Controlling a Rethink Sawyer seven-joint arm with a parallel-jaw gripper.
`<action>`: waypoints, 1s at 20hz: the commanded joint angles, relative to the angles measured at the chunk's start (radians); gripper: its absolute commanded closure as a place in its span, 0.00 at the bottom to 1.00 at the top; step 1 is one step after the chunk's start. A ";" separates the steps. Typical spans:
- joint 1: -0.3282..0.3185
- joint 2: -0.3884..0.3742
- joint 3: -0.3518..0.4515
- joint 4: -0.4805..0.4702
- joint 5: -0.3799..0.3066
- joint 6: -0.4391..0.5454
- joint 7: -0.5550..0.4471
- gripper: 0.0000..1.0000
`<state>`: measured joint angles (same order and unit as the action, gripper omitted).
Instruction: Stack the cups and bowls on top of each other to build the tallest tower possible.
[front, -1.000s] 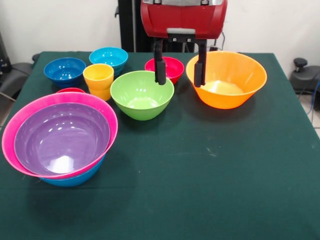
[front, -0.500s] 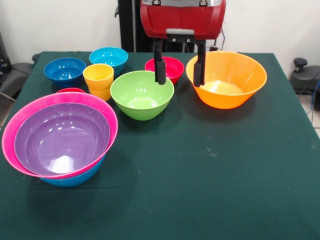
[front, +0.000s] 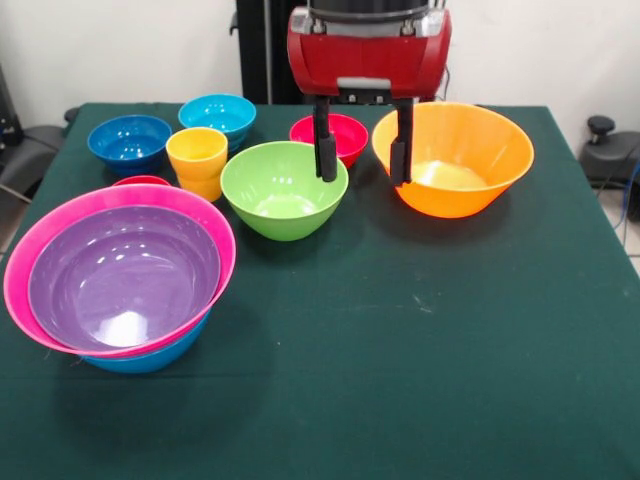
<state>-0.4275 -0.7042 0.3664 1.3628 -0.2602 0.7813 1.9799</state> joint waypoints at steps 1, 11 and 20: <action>-0.008 0.109 -0.010 0.117 -0.025 -0.086 0.038 0.00; -0.031 0.054 -0.011 0.183 -0.001 -0.051 0.017 0.00; -0.039 -0.039 -0.022 0.277 0.024 -0.018 0.029 0.00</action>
<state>-0.4553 -0.7063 0.3654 1.5192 -0.2443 0.7172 1.9799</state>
